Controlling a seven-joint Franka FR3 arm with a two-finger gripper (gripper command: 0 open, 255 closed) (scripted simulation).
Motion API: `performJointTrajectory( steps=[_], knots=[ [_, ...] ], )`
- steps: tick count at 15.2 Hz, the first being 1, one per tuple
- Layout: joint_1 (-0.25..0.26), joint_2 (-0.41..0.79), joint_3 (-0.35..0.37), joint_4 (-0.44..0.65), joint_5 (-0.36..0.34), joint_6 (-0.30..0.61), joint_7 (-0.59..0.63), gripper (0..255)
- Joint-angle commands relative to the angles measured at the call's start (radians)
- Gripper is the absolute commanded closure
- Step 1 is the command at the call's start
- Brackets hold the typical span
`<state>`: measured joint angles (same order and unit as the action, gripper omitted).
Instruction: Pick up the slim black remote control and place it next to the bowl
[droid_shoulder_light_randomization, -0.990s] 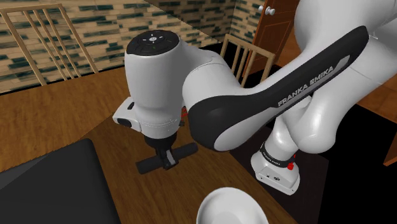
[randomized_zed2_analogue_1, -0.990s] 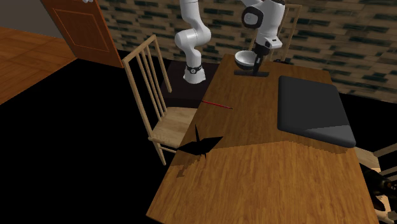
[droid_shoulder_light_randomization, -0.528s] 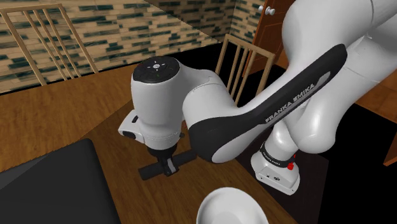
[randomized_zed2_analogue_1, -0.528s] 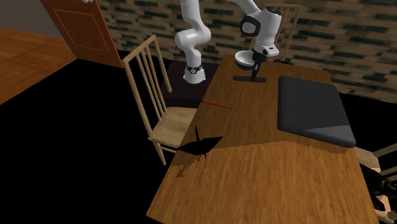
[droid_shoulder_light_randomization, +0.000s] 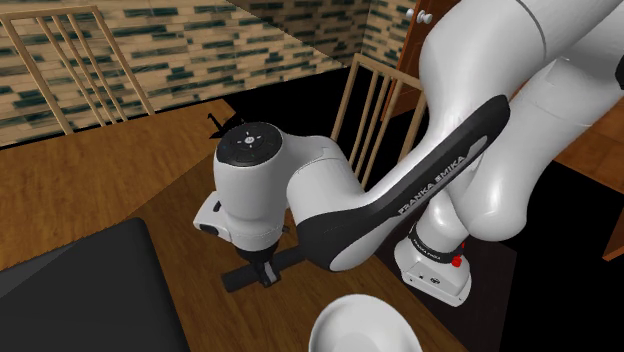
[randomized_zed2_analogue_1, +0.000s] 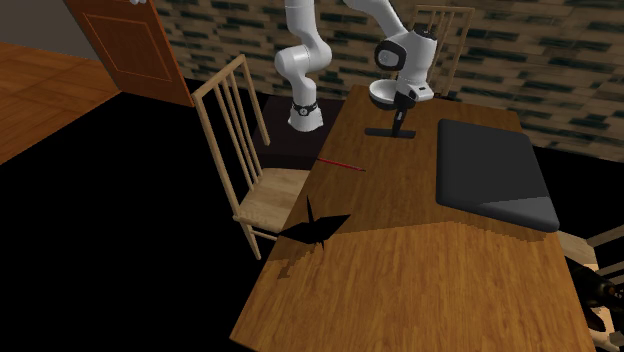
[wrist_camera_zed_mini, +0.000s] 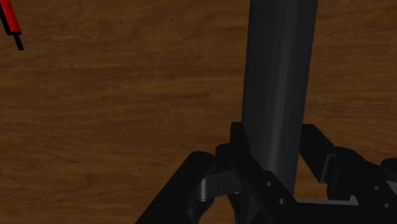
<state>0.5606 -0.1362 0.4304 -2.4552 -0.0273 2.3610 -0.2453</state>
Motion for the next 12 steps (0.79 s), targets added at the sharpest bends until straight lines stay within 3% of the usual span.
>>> performJointTrajectory(
  steps=[1,11,12],
  knots=[
    [-0.002,0.019,0.004,-0.011,-0.012,0.029,0.012,255],
    [-0.004,0.038,0.006,-0.019,-0.025,0.055,0.023,255],
    [-0.004,0.038,0.006,-0.019,-0.025,0.054,0.023,0]
  ],
)
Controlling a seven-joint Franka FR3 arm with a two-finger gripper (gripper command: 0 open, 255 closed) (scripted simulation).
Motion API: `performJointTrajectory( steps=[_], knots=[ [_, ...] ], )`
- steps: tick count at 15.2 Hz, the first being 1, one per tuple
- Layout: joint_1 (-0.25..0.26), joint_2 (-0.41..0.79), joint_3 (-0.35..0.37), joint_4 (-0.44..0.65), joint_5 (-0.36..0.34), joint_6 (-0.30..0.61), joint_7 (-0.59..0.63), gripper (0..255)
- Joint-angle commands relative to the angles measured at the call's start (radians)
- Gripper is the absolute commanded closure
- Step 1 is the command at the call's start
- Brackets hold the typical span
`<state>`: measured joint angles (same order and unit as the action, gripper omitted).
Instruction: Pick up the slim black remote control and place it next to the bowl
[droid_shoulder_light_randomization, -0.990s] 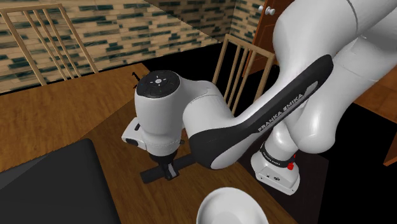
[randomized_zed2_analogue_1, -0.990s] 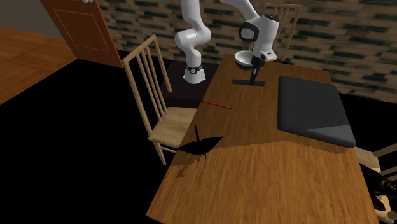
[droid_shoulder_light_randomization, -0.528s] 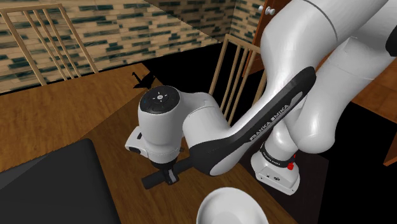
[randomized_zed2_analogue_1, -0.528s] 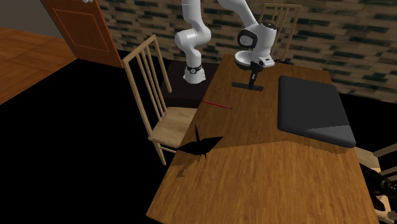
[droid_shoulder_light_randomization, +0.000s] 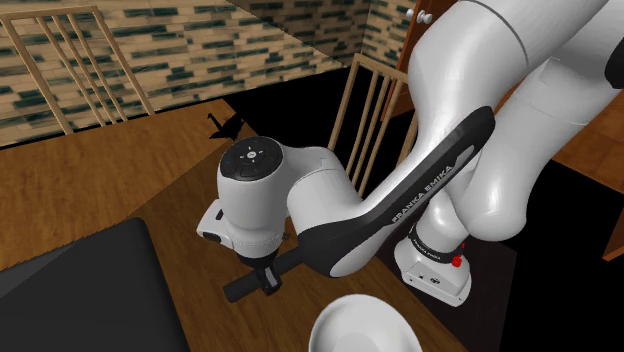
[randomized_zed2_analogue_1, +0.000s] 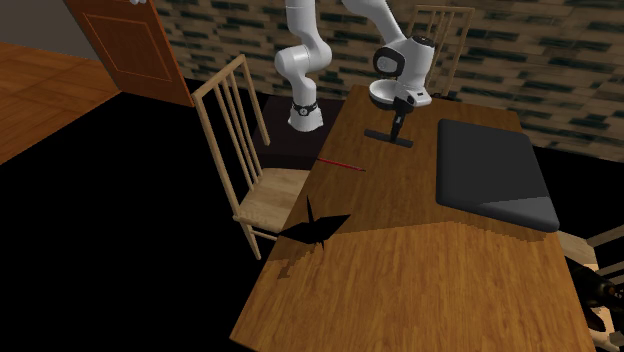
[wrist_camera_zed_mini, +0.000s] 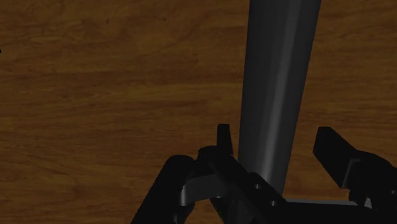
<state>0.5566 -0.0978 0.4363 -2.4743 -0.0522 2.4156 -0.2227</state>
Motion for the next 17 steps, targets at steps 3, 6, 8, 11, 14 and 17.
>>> performJointTrajectory(
  steps=[3,6,8,11,14,17],
  knots=[
    [0.000,0.000,0.000,0.000,0.000,0.000,0.000,0],
    [0.004,-0.028,-0.002,0.010,0.019,-0.036,-0.014,0],
    [0.011,-0.079,-0.007,0.036,0.049,-0.108,-0.036,0],
    [0.014,-0.098,-0.010,0.047,0.058,-0.137,-0.043,0],
    [0.014,-0.098,-0.010,0.047,0.058,-0.137,-0.043,0],
    [0.014,-0.098,-0.010,0.047,0.058,-0.137,-0.043,0]
  ],
)
